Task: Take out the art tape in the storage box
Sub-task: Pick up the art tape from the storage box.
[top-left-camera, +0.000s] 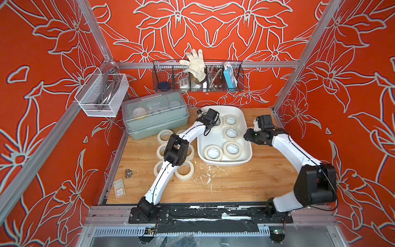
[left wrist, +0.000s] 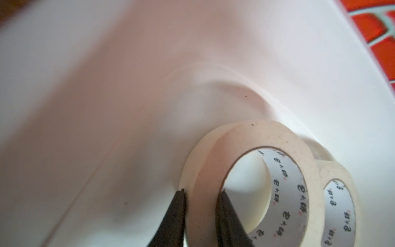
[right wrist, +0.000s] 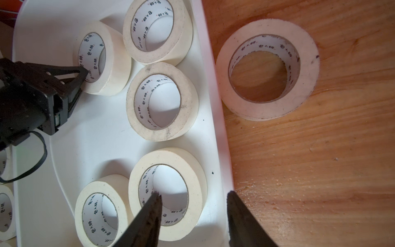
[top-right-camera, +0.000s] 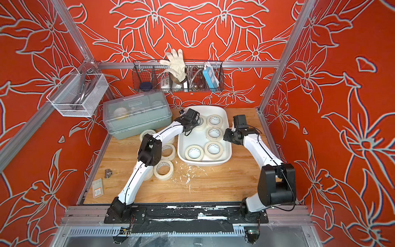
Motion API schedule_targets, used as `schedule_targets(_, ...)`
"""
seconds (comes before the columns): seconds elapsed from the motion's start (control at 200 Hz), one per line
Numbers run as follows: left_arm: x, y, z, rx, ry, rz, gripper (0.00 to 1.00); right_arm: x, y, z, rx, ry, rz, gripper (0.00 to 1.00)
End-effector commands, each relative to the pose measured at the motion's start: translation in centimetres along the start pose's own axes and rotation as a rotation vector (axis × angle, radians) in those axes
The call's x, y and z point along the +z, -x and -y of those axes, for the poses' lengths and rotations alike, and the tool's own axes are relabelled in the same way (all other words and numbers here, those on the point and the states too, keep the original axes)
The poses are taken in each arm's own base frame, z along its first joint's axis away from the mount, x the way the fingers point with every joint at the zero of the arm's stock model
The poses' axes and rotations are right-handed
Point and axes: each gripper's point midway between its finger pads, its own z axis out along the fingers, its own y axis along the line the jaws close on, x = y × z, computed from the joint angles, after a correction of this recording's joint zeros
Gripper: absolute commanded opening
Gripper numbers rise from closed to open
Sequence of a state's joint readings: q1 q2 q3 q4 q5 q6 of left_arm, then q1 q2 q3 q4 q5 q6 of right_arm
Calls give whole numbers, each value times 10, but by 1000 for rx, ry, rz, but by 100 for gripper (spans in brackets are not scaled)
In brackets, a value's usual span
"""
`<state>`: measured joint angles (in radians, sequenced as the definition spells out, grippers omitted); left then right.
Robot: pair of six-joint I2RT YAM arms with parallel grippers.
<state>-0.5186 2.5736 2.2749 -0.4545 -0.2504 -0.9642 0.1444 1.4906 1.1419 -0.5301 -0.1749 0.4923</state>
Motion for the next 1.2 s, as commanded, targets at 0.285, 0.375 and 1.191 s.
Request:
schedule_targets(0.285, -81, 18, 36, 141, -121, 39, 6, -20, 6, -13, -2, 54, 35, 52)
schedule_targets(0.375, -99, 13, 39, 215, -115, 40, 5, -24, 7, -16, -9, 66, 40, 52)
schedule_targets(1.191, -228, -47, 28, 758, -218, -50, 0, -72, 8, -81, -158, 271, 84, 52)
